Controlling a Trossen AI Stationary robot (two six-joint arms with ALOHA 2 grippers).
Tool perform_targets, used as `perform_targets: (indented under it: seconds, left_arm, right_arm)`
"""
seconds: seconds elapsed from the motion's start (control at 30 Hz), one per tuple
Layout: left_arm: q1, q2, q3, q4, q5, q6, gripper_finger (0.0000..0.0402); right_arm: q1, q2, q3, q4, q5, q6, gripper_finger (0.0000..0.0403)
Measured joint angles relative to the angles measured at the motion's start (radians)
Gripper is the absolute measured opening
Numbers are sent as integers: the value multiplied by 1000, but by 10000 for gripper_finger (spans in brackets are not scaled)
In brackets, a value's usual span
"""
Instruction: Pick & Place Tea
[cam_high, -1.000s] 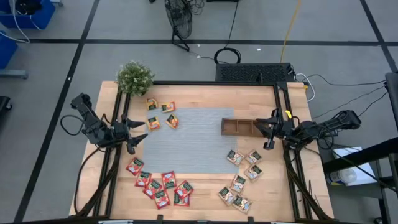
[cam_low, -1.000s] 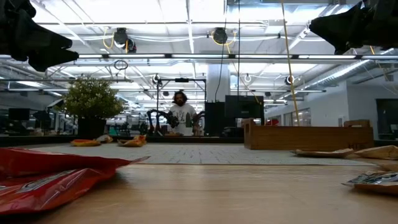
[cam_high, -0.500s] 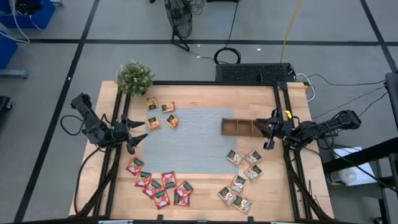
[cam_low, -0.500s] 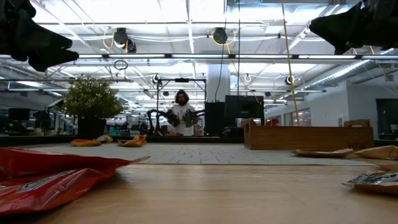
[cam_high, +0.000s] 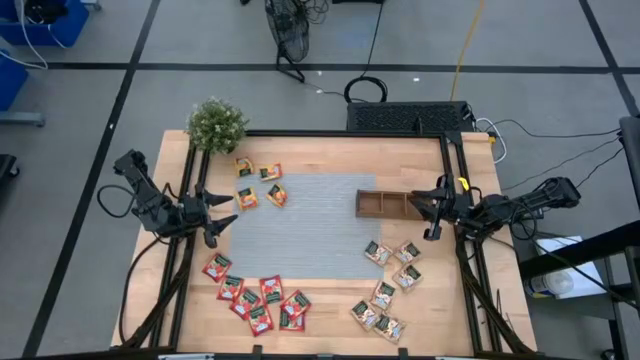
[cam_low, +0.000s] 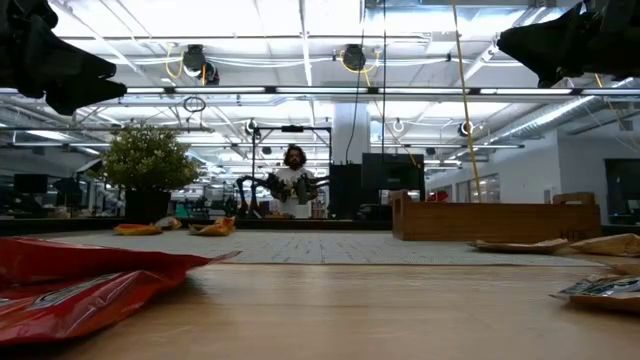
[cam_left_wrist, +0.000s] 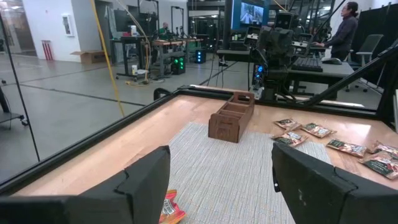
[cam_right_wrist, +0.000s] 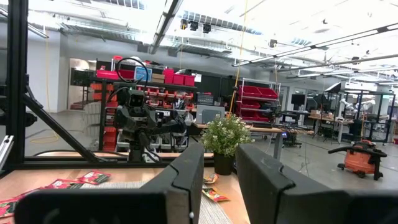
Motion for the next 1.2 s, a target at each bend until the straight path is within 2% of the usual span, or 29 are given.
perform_targets:
  seconds: [0.77, 0.87, 0.93, 1.07, 1.2]
  left_arm:
    - [0, 0, 0, -1, -9, 28, 281]
    - [8, 0, 0, 6, -135, 250, 277]
    - [12, 0, 0, 7, -223, 331, 274]
    - [20, 0, 0, 7, -358, 333, 274]
    - [20, 0, 0, 7, -376, 343, 274]
  right_arm:
    - [0, 0, 0, 0, 0, 0, 82]
    - [0, 0, 0, 0, 0, 0, 82]
    - [0, 0, 0, 0, 0, 0, 82]
    - [0, 0, 0, 0, 0, 0, 82]
    - [0, 0, 0, 0, 0, 0, 82]
